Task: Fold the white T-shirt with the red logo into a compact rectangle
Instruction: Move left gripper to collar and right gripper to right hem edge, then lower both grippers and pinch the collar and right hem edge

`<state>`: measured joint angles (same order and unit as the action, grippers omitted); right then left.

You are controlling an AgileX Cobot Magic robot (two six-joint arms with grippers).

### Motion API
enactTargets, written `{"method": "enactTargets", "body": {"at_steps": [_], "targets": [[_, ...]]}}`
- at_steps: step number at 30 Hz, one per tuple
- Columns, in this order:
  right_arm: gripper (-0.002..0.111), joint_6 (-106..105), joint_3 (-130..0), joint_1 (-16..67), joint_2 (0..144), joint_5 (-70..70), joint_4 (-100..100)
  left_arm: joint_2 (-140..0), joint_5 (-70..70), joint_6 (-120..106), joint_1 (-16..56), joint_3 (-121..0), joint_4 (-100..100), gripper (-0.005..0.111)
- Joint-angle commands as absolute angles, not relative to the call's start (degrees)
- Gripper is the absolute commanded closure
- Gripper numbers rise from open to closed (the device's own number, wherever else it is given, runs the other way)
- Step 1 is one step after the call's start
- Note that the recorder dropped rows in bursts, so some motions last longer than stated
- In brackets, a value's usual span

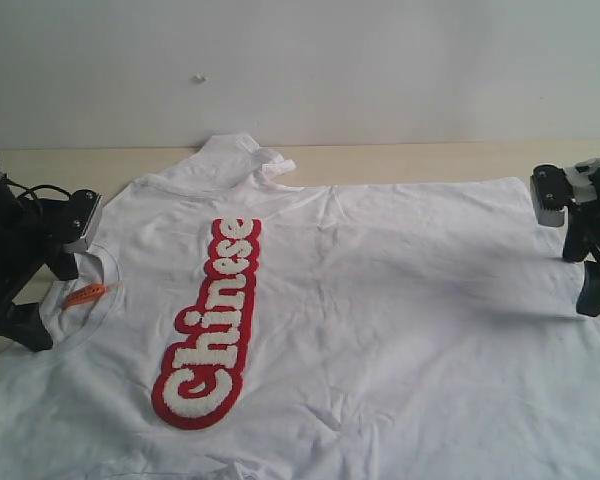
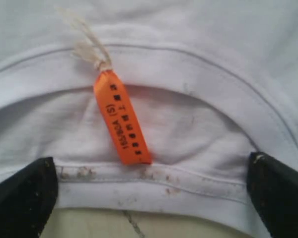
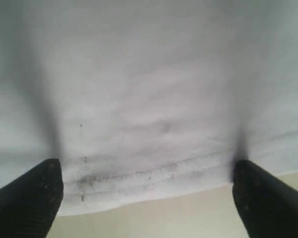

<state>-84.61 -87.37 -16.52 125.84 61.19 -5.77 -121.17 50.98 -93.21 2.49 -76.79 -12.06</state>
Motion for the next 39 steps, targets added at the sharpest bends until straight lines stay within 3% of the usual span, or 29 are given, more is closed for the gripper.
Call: {"method": "enactTargets", "body": {"at_steps": [1, 14, 39], "targets": [[0.020, -84.42, -88.00, -16.36, 125.90, 62.59, -9.69, -122.00, 51.02, -92.65, 2.59, -76.85, -11.20, 0.001], [0.020, -78.28, -88.00, -15.33, 125.96, 64.10, 5.31, -122.00, 49.75, -92.66, 2.59, -76.85, -11.94, 0.001], [0.020, -83.90, -89.24, -13.30, 127.99, 58.45, -2.35, -122.00, 48.19, -92.80, 2.59, -76.85, -14.38, 0.001]]}}
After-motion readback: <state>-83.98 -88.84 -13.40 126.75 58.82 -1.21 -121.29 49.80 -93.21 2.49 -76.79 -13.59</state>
